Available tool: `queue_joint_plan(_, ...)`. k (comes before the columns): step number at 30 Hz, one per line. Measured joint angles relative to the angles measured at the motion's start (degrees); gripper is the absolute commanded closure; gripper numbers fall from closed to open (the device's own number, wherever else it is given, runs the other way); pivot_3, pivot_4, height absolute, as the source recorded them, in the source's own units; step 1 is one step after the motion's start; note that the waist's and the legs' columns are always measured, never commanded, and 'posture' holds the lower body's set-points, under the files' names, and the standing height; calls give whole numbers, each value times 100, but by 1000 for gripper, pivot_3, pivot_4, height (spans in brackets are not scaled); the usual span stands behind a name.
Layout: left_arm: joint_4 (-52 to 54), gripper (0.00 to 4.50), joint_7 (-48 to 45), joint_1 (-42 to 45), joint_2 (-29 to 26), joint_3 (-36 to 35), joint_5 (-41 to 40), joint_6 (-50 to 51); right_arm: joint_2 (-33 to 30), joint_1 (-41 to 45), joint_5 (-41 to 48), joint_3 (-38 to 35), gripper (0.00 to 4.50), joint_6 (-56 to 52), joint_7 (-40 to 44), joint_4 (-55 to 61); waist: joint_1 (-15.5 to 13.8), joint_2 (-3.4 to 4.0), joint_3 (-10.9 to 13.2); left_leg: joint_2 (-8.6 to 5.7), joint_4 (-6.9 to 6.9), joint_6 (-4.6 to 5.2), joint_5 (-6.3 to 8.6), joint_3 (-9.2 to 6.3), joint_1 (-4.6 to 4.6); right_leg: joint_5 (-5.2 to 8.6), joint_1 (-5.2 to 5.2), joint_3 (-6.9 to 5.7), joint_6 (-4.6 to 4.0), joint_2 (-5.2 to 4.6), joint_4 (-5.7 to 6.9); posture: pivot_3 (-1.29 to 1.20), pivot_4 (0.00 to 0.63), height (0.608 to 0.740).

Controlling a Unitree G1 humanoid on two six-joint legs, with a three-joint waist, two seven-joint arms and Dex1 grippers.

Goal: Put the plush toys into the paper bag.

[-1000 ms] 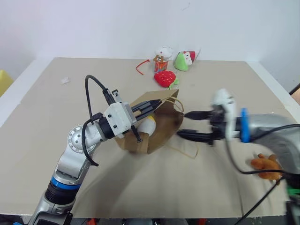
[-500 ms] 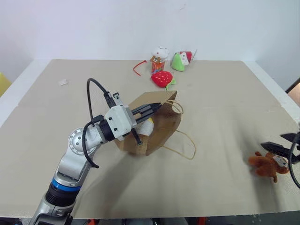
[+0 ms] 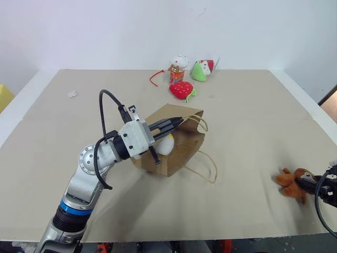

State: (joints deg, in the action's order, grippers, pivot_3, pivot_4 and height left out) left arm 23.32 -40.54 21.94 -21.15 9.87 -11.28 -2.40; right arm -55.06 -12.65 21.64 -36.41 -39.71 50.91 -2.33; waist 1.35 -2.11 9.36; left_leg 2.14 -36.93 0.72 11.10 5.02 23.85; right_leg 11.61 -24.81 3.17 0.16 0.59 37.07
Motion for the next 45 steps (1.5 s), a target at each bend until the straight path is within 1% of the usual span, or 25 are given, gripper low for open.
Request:
queue_joint_plan(2, -6, 4500, -9, 0, -6, 0, 3, -7, 36, -4, 11, 0, 3824, 41, 5, -8, 0, -4, -1, 0, -7, 0, 0, 0, 0, 1, 4, 2, 1, 0, -1, 0, 150, 740)
queue_joint_plan(3, -6, 4500, -10, 0, -7, 0, 3, -8, 36, -4, 12, 0, 3906, 46, 6, -8, 0, -4, -1, 0, -6, 0, 0, 0, 0, 1, 4, 2, 1, 0, -1, 0, 150, 740)
queue_joint_plan(4, -6, 4500, -12, 0, -8, 0, 4, -9, 36, 3, 12, 8, 4181, 67, 8, -12, 0, -5, -1, -1, -7, 1, 0, 0, 0, 1, 4, 2, 2, 0, -1, 0, 150, 740)
queue_joint_plan(7, -19, 4500, -17, 0, -15, -1, 9, -17, 36, 155, 37, 65, 4246, 88, 18, -14, 12, -6, 0, -1, -7, 1, 0, 1, -3, 0, 1, 8, 2, 1, -1, 0, 150, 740)
queue_joint_plan(9, -47, 4500, -14, 7, -17, -3, 17, -34, 20, 522, 313, 136, 4246, -144, 130, 188, 57, 3, 0, -7, -5, 1, 0, 1, -6, -2, -3, 20, 5, 5, 0, 0, 150, 740)
queue_joint_plan(11, -48, 4500, -12, 10, -12, -5, 19, -43, -36, 687, 486, 190, 4246, -259, 198, 404, 71, 6, 0, -11, 0, 1, -1, -3, -11, -3, 0, 22, 6, 6, 0, 0, 150, 740)
queue_joint_plan(12, -79, 4500, 13, 21, -6, -20, 35, -60, -142, 962, 723, 300, 4246, -545, 261, 673, 88, 9, 1, -13, 3, 1, -1, -5, -13, -3, -2, 24, 6, 7, 1, 0, 150, 740)
queue_joint_plan(13, -126, 4500, 51, 27, 16, -21, 87, -88, -244, 1384, 1140, 482, 4246, -923, 315, 1154, 126, 9, 3, -26, 12, 2, -1, -15, -21, -5, -2, 33, 9, 10, 1, 0, 150, 740)
queue_joint_plan(14, -149, 4500, 68, 46, 49, -7, 115, -92, -287, 1537, 1350, 549, 4246, -1042, 371, 1442, 128, 8, 4, -34, 17, 2, -1, -26, -26, -5, 1, 37, 9, 13, 1, 0, 150, 740)
queue_joint_plan(16, -167, 4500, 138, 53, 62, -7, 159, -120, -334, 1936, 1906, 840, 4246, -1465, 424, 2124, 122, -24, 16, -37, 23, 1, -1, -69, -52, -3, 48, 20, 7, 19, 0, 0, 150, 740)
queue_joint_plan(17, -184, 4500, 168, 52, 63, -12, 209, -140, -315, 2198, 2171, 1089, 4246, -1711, 376, 2377, 121, -28, 17, -36, 26, 1, 0, -70, -52, 0, 48, 17, 2, 18, 0, 0, 150, 740)
queue_joint_plan(19, -215, 4500, 225, 67, 108, -11, 251, -151, -144, 2502, 2535, 1485, 4246, -1936, 302, 2741, 116, -28, 17, -40, 33, 1, -1, -67, -49, 0, 46, 15, 4, 13, -1, 0, 150, 740)
queue_joint_plan(20, -244, 4500, 303, 90, 151, -18, 300, -159, 50, 2746, 2721, 1857, 4246, -2065, 187, 2919, 106, -28, 17, -47, 34, -4, 4, -65, -42, 5, 45, 18, 16, 6, -1, 0, 150, 740)
queue_joint_plan(21, -250, 4500, 316, 100, 168, -18, 318, -160, 69, 2765, 2765, 1914, 4246, -2091, 150, 2949, 101, -27, 17, -49, 35, -4, 5, -65, -40, 6, 44, 19, 18, 4, -1, 0, 150, 740)
queue_joint_plan(23, -270, 4500, 382, 107, 161, -61, 351, -163, 341, 3103, 2757, 2197, 4246, -2110, -43, 2955, 88, -36, 20, -52, 36, 3, 21, -60, -33, 12, 41, 25, 29, 1, -8, 0, 150, 740)
queue_joint_plan(24, -276, 4500, 405, 137, 218, -52, 359, -161, 669, 3392, 2732, 2546, 4246, -2048, -228, 2966, 102, -36, 20, -53, 36, 5, 26, -56, -30, 6, 37, 30, 42, 1, -9, 0, 150, 740)
queue_joint_plan(26, -278, 4500, 423, 147, 229, -52, 378, -156, 1024, 3709, 2397, 3096, 4246, -1785, -425, 2832, 105, -37, 20, -51, 36, 4, 34, -60, -23, 6, 30, 27, 55, 2, -8, 0, 150, 740)
queue_joint_plan(29, -281, 4500, 423, 146, 222, -55, 396, -157, 1181, 3960, 2068, 3434, 4246, -1574, -537, 2551, 99, -37, 20, -50, 36, 4, 34, -64, -7, 6, 12, 22, 54, 2, -7, 0, 150, 740)
queue_joint_plan(31, -285, 4500, 415, 158, 220, -50, 400, -156, 1507, 4378, 1718, 3771, 4246, -1292, -631, 2167, 103, -36, 20, -50, 32, 5, 32, -58, 12, 1, -13, 27, 55, 4, -1, 0, 150, 740)
queue_joint_plan(33, -288, 4500, 408, 160, 216, -36, 401, -157, 1576, 4470, 1596, 3909, 4246, -1174, -631, 2072, 102, -36, 20, -48, 31, 6, 32, -63, 25, 1, -22, 24, 56, 5, 0, 0, 150, 740)
queue_joint_plan(36, -294, 4500, 400, 184, 206, -37, 401, -153, 2042, 4843, 930, 4562, 4246, -594, -610, 1416, 107, -36, 19, -46, 30, 6, 32, -61, 33, 1, -29, 25, 56, 6, 3, 0, 150, 740)
queue_joint_plan(40, -293, 4500, 402, 188, 203, -39, 401, -148, 2149, 4891, 714, 4772, 4246, -426, -599, 1223, 105, -35, 19, -47, 29, 6, 31, -61, 37, 0, -33, 24, 56, 5, 6, 0, 150, 740)
queue_joint_plan(41, -292, 4500, 410, 190, 197, -46, 402, -117, 2351, 5013, 490, 4918, 4246, -241, -606, 1001, 104, -35, 19, -47, 28, 6, 31, -59, 39, 0, -34, 25, 56, 4, 6, 0, 150, 740)
queue_joint_plan(43, -289, 4500, 416, 196, 206, -41, 403, -98, 2531, 5139, 369, 5013, 4246, -128, -623, 878, 124, -35, 19, -46, 26, 6, 31, -56, 39, -4, -36, 27, 56, 5, 7, 0, 150, 740)
queue_joint_plan(45, -284, 4500, 417, 195, 209, -39, 404, -97, 2572, 5159, 341, 5031, 4246, -94, -626, 866, 123, -35, 19, -46, 26, 6, 31, -58, 39, -4, -36, 25, 55, 5, 8, 0, 150, 740)
